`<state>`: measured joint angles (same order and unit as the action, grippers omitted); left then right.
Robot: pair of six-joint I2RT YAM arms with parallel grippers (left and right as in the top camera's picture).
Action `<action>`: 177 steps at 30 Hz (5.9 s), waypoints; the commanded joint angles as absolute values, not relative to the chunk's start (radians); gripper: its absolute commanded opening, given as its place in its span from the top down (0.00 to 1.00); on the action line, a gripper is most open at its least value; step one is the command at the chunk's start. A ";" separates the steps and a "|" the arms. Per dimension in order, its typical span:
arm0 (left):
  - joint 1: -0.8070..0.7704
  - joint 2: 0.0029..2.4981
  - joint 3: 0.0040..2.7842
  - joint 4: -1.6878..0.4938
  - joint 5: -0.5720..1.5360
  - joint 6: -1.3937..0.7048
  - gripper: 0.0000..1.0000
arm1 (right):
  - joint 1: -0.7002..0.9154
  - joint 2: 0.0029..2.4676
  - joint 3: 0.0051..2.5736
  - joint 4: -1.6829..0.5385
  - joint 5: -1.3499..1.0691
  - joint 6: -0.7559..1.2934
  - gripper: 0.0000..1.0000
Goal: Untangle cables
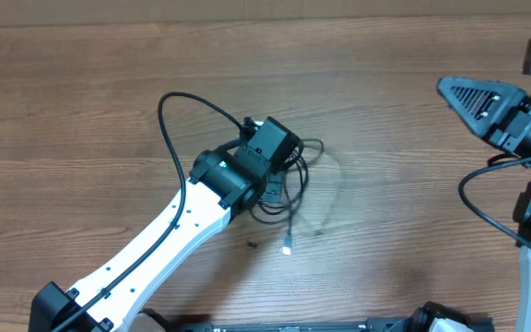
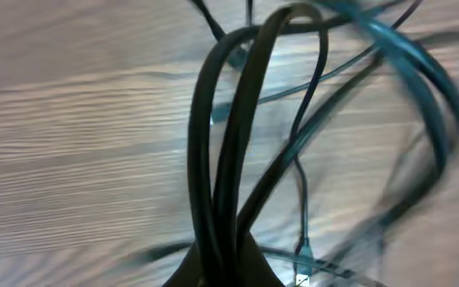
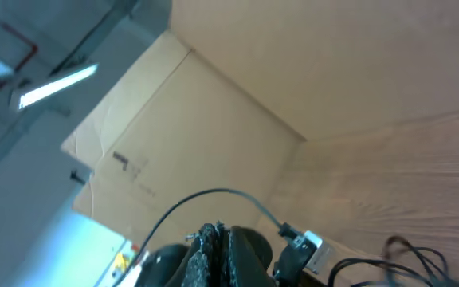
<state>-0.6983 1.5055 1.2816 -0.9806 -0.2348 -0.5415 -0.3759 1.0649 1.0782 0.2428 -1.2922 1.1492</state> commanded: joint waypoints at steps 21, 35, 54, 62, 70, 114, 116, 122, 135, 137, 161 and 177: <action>-0.692 1.503 1.281 -0.607 0.051 -0.649 0.96 | -0.452 1.058 1.099 -0.456 -1.253 0.758 0.09; -0.692 1.503 1.281 -0.272 0.107 -0.893 0.96 | -0.395 1.058 1.099 -0.878 -0.971 0.596 0.00; -0.693 1.503 1.281 -0.151 0.185 -1.185 0.96 | -0.320 1.058 1.099 -1.032 -0.763 0.849 0.00; -0.695 1.503 1.281 -0.088 0.238 -1.260 0.96 | -0.319 1.058 1.099 -1.058 -0.763 1.079 0.00; -0.717 1.503 1.281 -0.076 0.245 -1.265 0.96 | -0.319 1.058 1.099 -1.056 -0.763 1.166 0.00; -0.762 1.503 1.281 -0.706 0.052 -0.672 0.96 | -0.321 1.058 1.099 -0.578 -0.911 1.425 0.96; -0.757 1.503 1.281 -0.772 0.010 -0.671 0.96 | -0.321 1.058 1.099 -0.570 -0.878 1.424 0.96; -0.723 1.503 1.281 -0.849 -0.004 -0.556 0.96 | -0.321 1.058 1.099 -0.618 -0.643 1.289 0.96; -0.632 1.503 1.281 -0.715 0.331 -0.458 0.96 | -0.321 1.058 1.099 -0.856 -0.435 0.856 0.00; -0.624 1.503 1.282 -0.659 0.440 -0.436 0.96 | -0.321 1.058 1.099 -0.891 -0.443 0.813 0.00; -0.421 1.503 1.283 -0.168 1.171 -0.540 0.96 | -0.321 1.058 1.099 -0.954 -0.891 0.301 0.00; -0.426 1.503 1.283 -0.283 0.709 -0.803 0.96 | -0.319 1.058 1.099 -0.945 -1.003 0.201 0.00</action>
